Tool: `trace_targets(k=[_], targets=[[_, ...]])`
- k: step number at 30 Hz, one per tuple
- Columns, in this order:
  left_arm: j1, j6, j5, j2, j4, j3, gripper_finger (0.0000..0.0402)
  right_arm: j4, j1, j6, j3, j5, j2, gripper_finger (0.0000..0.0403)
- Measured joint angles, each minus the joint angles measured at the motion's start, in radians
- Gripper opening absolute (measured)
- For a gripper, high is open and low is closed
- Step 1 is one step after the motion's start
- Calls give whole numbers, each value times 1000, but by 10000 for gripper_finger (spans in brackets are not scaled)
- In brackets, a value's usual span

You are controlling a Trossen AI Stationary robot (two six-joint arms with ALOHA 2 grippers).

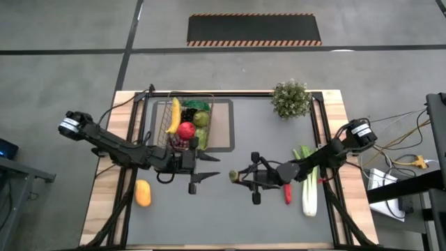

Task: Build produce basket
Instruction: Put the dark red chili pepper into the wire basket

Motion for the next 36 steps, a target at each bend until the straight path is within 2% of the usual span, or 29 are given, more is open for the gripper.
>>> trace_targets(k=[5,8,14,20,26,36], targets=[[7,1,0,67,143,-32,257,0,-12,22,0,2,0,106],[11,28,0,113,180,-33,290,0,-11,23,0,0,0,106],[19,58,24,242,339,-34,301,1,-11,23,0,0,0,106],[36,59,90,342,466,-31,301,5,-11,24,0,0,0,106],[44,67,98,378,528,-28,262,5,-11,24,1,3,0,106],[62,28,96,377,531,-28,133,5,-11,26,1,10,0,107]])
